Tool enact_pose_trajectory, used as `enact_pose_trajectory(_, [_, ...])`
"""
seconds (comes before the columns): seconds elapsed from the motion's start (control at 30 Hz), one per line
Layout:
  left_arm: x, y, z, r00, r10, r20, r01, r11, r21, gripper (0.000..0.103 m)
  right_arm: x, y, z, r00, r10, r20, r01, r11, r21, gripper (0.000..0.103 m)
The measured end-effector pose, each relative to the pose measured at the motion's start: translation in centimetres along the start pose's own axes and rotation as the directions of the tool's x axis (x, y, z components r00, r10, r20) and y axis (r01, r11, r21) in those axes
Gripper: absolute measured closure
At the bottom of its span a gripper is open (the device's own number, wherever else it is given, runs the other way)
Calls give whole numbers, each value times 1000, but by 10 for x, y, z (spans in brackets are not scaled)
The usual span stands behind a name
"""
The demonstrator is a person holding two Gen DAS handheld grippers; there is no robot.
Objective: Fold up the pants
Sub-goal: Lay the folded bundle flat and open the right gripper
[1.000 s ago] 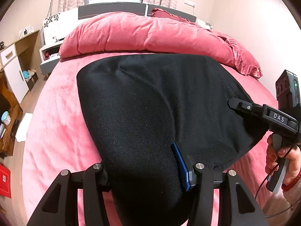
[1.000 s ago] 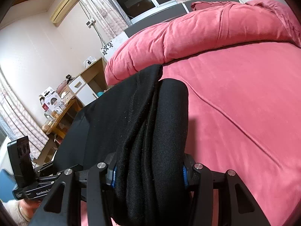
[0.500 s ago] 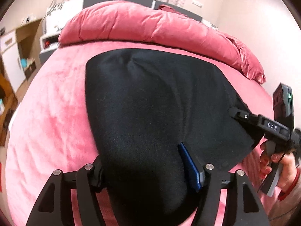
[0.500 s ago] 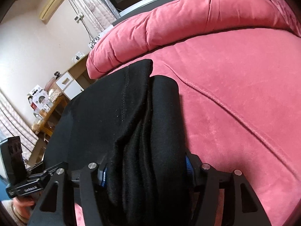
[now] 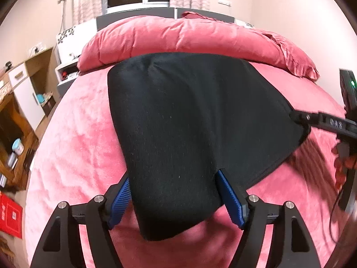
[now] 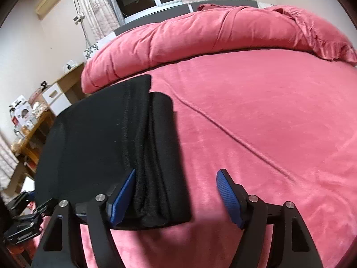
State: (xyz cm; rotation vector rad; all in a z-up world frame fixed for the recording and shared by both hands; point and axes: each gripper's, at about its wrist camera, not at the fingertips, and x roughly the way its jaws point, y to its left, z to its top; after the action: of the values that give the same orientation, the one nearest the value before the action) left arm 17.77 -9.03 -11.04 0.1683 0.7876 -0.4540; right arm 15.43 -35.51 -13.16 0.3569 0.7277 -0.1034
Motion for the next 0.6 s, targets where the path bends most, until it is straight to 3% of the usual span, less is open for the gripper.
enact_pose_trajectory(0.23, [-11,14,-9,997,-51,-66,43,992,-119,26,-3,1,4,999,-43,-24,44,998,42,28])
enact_pose_trajectory(0.47, [-37,1,-37,993,-27,-119,6,985,-172,28,-43,23,-14,999,7,-37,-7,1000,1,27])
enact_pose_trajectory(0.6, [-52,-13,-55,987,-78,-138,51,981,-190,28,-56,35,-39,995,38,-93,-39,999,-7,26])
